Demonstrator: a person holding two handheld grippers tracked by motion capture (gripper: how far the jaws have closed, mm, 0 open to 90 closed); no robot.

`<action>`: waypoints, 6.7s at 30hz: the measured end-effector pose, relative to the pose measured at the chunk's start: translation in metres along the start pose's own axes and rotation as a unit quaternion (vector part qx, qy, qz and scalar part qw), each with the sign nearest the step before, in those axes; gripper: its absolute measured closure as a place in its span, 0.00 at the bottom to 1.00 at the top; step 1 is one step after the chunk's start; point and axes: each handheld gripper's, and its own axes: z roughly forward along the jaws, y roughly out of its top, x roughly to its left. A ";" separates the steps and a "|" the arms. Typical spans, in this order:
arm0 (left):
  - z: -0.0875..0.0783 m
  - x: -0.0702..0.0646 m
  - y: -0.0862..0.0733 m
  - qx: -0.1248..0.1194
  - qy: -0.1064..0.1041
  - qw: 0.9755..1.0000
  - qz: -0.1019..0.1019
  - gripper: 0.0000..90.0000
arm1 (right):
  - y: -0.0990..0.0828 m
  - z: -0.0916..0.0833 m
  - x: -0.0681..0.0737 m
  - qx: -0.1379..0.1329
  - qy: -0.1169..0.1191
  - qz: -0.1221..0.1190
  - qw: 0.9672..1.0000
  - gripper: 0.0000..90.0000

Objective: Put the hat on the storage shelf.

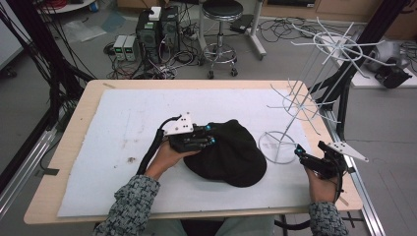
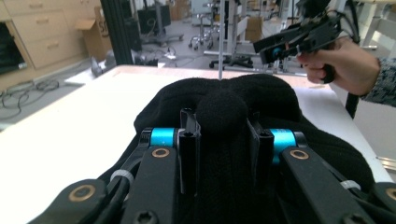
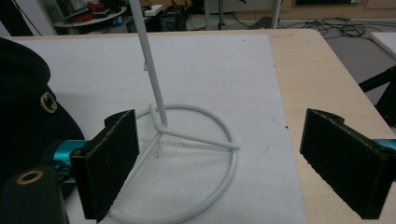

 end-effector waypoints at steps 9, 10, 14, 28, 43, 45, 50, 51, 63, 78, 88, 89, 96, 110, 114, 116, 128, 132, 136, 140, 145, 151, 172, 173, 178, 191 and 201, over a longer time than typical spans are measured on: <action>-0.009 0.002 0.019 -0.041 -0.031 0.999 0.018 0.80 | 0.000 0.000 -0.002 -0.001 -0.001 -0.001 1.000 0.12; -0.009 0.002 0.019 -0.041 -0.031 0.999 0.018 0.80 | 0.000 0.000 -0.002 -0.001 -0.001 -0.001 1.000 0.12; -0.019 0.005 0.029 -0.061 -0.028 0.997 0.024 0.80 | 0.000 -0.001 -0.002 0.000 -0.001 0.001 1.000 0.12; -0.053 0.020 0.075 -0.085 -0.023 0.995 0.052 0.80 | -0.001 -0.001 -0.003 -0.003 -0.001 0.002 1.000 0.12; -0.073 0.033 0.132 -0.114 -0.045 0.988 0.097 0.80 | -0.001 -0.001 -0.003 -0.001 -0.002 0.001 1.000 0.12; -0.074 0.033 0.135 -0.118 -0.046 0.987 0.098 0.80 | -0.001 0.000 -0.003 0.000 -0.003 0.002 1.000 0.12; -0.077 0.040 0.153 -0.155 -0.061 0.981 0.099 0.80 | -0.001 0.000 -0.003 0.002 -0.002 0.003 1.000 0.12; -0.077 0.040 0.153 -0.155 -0.061 0.981 0.099 0.80 | -0.001 0.000 -0.003 0.002 -0.002 0.003 1.000 0.12; -0.075 0.048 0.185 -0.207 -0.082 0.969 0.105 0.80 | -0.002 0.000 -0.004 0.002 -0.002 0.006 1.000 0.12; -0.077 0.051 0.211 -0.214 -0.087 0.966 0.113 0.80 | -0.002 0.000 -0.006 0.003 -0.002 0.004 1.000 0.12; -0.083 0.049 0.236 -0.225 -0.087 0.963 0.124 0.80 | -0.002 0.000 -0.006 0.004 -0.002 0.004 1.000 0.12; -0.083 0.049 0.238 -0.225 -0.088 0.962 0.127 0.80 | -0.002 0.000 -0.006 0.004 -0.002 0.004 1.000 0.12; -0.082 0.047 0.251 -0.234 -0.093 0.959 0.132 0.80 | -0.002 0.001 -0.006 0.003 -0.002 0.003 1.000 0.12; -0.080 0.044 0.271 -0.247 -0.101 0.953 0.145 0.80 | -0.003 0.001 -0.007 0.004 0.000 0.006 1.000 0.12; -0.077 0.045 0.277 -0.252 -0.110 0.950 0.148 0.80 | -0.003 0.001 -0.007 0.005 0.000 0.006 1.000 0.12; -0.075 0.045 0.280 -0.254 -0.116 0.949 0.149 0.80 | -0.003 0.001 -0.007 0.004 -0.001 0.002 1.000 0.12; -0.051 0.051 0.283 -0.253 -0.132 0.946 0.155 0.80 | -0.004 0.000 -0.009 0.005 -0.001 0.009 1.000 0.12; -0.045 0.054 0.281 -0.252 -0.135 0.946 0.153 0.80 | -0.004 0.000 -0.010 0.005 -0.002 0.009 1.000 0.12; -0.038 0.057 0.277 -0.253 -0.138 0.946 0.148 0.80 | -0.005 0.000 -0.012 0.006 -0.003 0.010 1.000 0.12; -0.031 0.060 0.269 -0.249 -0.140 0.948 0.143 0.80 | -0.005 0.000 -0.012 0.007 -0.003 0.014 1.000 0.12; -0.026 0.062 0.265 -0.242 -0.140 0.950 0.139 0.80 | -0.005 0.000 -0.012 0.006 -0.002 0.009 1.000 0.12; -0.021 0.063 0.263 -0.237 -0.138 0.952 0.134 0.79 | -0.005 0.001 -0.012 0.007 -0.001 0.010 1.000 0.12; -0.013 0.065 0.252 -0.199 -0.131 0.962 0.132 0.76 | -0.005 0.001 -0.011 0.008 0.001 0.009 1.000 0.12; -0.013 0.065 0.251 -0.194 -0.129 0.963 0.133 0.75 | -0.005 0.001 -0.011 0.009 0.001 0.009 1.000 0.12; -0.012 0.066 0.247 -0.173 -0.126 0.968 0.131 0.73 | -0.005 0.001 -0.011 0.012 0.001 0.012 1.000 0.12; -0.008 0.064 0.212 -0.164 -0.093 0.973 0.134 0.72 | -0.005 0.003 -0.010 0.012 0.001 0.009 1.000 0.12; -0.001 0.067 0.192 -0.152 -0.084 0.977 0.126 0.71 | -0.005 0.004 -0.009 0.013 0.002 0.008 1.000 0.12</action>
